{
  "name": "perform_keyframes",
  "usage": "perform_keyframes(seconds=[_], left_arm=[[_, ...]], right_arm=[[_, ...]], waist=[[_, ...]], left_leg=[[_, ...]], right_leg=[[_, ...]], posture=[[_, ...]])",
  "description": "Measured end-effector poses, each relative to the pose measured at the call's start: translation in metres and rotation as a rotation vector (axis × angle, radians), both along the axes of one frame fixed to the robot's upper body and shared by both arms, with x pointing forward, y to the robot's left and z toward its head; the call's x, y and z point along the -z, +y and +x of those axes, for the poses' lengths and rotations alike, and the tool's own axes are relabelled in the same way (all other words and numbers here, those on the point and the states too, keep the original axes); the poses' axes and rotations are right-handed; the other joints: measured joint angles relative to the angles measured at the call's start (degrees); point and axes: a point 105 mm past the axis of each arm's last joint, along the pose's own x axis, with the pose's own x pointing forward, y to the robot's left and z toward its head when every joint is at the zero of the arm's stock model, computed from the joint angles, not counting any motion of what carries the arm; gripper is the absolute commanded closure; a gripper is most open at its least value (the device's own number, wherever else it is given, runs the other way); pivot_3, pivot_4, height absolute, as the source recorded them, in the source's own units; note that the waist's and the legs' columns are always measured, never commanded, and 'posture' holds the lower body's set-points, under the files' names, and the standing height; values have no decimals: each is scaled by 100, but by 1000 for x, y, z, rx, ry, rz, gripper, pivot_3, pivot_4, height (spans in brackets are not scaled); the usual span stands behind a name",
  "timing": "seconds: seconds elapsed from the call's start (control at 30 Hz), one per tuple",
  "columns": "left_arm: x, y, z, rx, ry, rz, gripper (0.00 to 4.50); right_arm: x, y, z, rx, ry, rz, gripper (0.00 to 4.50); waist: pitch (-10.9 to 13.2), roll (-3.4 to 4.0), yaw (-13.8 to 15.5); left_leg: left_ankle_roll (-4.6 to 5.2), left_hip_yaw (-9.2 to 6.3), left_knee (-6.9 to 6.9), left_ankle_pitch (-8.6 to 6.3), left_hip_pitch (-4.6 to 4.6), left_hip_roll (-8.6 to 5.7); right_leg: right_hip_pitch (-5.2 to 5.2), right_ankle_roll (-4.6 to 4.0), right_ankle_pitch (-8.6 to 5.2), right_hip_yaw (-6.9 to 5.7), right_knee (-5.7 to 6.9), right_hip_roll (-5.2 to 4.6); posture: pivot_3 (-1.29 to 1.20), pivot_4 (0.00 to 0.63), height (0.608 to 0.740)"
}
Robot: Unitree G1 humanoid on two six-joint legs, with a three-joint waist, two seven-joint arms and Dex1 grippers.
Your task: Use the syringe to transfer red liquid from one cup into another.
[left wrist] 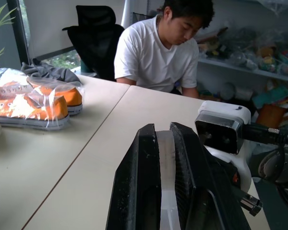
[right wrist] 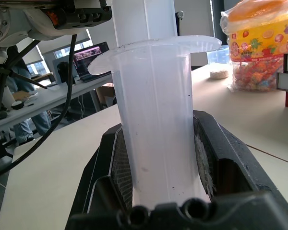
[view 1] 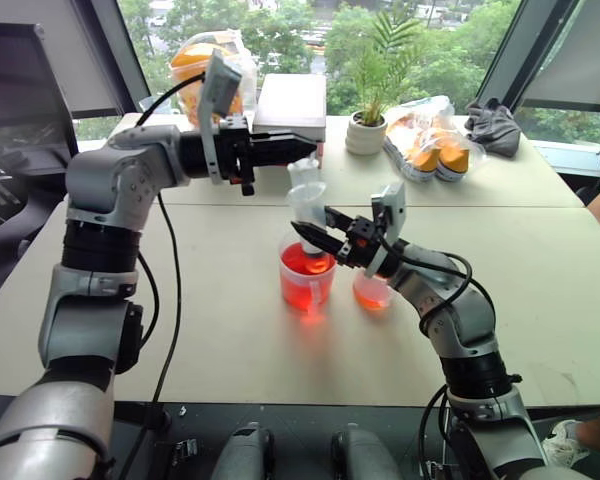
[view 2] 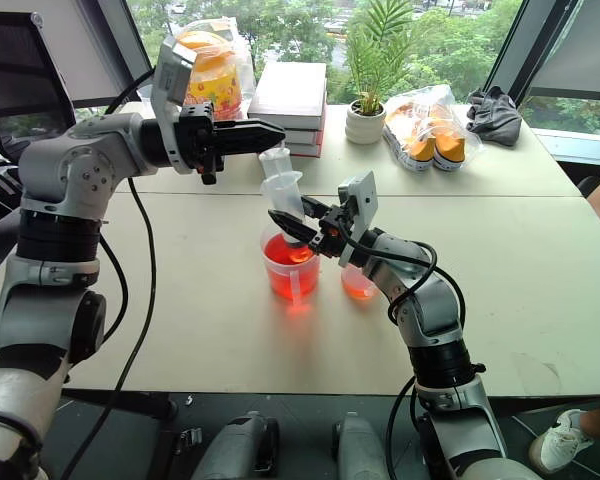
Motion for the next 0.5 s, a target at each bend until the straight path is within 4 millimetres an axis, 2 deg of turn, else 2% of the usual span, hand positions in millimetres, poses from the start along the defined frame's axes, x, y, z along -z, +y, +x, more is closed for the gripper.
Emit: perform_keyframes(seconds=[0.1, 0.2, 0.33, 0.5], left_arm=[[-9, 13, 1, -48, -29, -13, 1721], [-6, 14, -4, -37, -30, -3, 76], [7, 21, -9, -17, 24, 23, 30], [8, 24, -15, -1, 36, 31, 30]], right_arm=[[4, 1, -1, -12, 20, -20, 3081], [-4, 1, 2, -4, 8, -15, 3081], [-28, -4, 4, 22, -41, 29, 3081], [-40, -12, 6, 59, -39, 70, 3081]], waist=[[1, 2, -10], [1, 2, 1], [1, 2, 1], [1, 2, 8]], left_leg=[[0, -1, -1, 0, 0, 2], [0, 0, -1, 0, -1, 1], [-1, -1, 0, 0, -1, 1], [-1, -2, -1, 0, -2, 1]], right_leg=[[-3, 0, 0, 0, 1, 2], [-2, 0, 0, 1, 1, 0], [-2, 0, 0, 0, 1, -1], [-1, 0, 0, 0, 0, -4]], posture=[[0, 150, 740], [0, 150, 740], [0, 150, 740], [0, 150, 740]])
